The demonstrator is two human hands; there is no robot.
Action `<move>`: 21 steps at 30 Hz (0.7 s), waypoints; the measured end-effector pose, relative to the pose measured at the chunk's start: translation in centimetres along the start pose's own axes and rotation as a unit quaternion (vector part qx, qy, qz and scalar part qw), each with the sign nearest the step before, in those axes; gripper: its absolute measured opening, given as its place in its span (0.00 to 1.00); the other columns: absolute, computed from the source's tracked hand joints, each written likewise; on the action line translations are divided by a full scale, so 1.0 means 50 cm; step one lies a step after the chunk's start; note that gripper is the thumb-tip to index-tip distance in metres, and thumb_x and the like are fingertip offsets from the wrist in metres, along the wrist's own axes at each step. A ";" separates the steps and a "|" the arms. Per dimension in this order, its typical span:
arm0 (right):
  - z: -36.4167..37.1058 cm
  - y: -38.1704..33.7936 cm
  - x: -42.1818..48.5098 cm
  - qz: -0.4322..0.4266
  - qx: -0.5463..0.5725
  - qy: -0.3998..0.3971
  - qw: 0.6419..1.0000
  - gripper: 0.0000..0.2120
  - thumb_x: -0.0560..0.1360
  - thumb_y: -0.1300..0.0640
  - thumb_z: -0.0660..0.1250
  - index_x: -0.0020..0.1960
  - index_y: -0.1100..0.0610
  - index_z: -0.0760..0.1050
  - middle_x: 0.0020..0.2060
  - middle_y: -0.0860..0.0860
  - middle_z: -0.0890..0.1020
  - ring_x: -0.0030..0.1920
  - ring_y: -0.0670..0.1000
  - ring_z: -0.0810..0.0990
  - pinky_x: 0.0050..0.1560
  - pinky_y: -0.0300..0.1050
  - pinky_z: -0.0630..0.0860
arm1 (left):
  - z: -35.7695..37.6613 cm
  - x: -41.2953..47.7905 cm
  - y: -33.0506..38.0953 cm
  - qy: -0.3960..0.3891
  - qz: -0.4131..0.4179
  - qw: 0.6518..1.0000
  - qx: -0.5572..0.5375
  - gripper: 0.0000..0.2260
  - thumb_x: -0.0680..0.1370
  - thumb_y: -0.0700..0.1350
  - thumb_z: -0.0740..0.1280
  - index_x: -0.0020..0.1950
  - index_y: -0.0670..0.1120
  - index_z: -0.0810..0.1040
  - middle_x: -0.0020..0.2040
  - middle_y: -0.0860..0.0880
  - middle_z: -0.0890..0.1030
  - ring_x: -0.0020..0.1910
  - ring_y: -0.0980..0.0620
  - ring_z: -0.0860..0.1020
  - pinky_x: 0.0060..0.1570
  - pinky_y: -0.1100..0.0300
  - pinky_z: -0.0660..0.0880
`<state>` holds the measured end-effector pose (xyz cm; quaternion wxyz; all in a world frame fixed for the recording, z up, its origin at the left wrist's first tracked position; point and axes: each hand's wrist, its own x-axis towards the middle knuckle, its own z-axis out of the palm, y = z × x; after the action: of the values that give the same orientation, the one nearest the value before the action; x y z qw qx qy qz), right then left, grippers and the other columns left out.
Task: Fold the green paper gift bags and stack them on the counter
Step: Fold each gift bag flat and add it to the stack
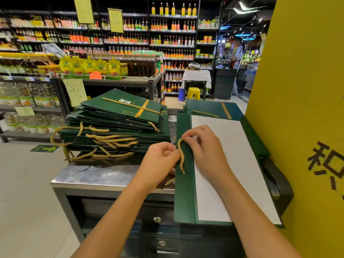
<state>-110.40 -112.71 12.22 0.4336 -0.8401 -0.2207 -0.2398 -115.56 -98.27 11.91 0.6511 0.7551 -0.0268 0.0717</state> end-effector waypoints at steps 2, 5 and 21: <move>-0.006 -0.001 -0.004 0.020 0.059 -0.003 0.998 0.06 0.82 0.58 0.66 0.52 0.51 0.82 0.49 0.43 0.77 0.52 0.42 0.76 0.51 0.32 0.74 | 0.003 -0.001 0.004 0.000 -0.008 1.000 -0.009 0.06 0.82 0.43 0.68 0.48 0.40 0.79 0.30 0.51 0.81 0.30 0.55 0.81 0.34 0.60 0.80; -0.017 -0.006 -0.008 0.039 0.140 -0.009 0.989 0.06 0.82 0.60 0.66 0.51 0.53 0.82 0.50 0.46 0.78 0.51 0.44 0.78 0.50 0.34 0.77 | 0.003 -0.001 0.007 -0.002 -0.011 1.000 -0.012 0.06 0.82 0.41 0.67 0.49 0.39 0.79 0.29 0.51 0.81 0.29 0.56 0.80 0.33 0.61 0.79; -0.032 -0.007 -0.011 0.052 0.162 -0.017 0.985 0.06 0.79 0.60 0.70 0.49 0.50 0.82 0.45 0.44 0.82 0.48 0.46 0.80 0.47 0.37 0.78 | 0.001 -0.001 0.003 -0.017 -0.028 0.999 -0.030 0.08 0.83 0.40 0.65 0.49 0.41 0.82 0.39 0.41 0.85 0.35 0.49 0.84 0.34 0.57 0.81</move>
<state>-111.37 -113.94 12.93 0.5724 -0.7728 -0.2200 -0.1636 -115.62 -98.35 12.06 0.6743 0.7372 -0.0188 0.0400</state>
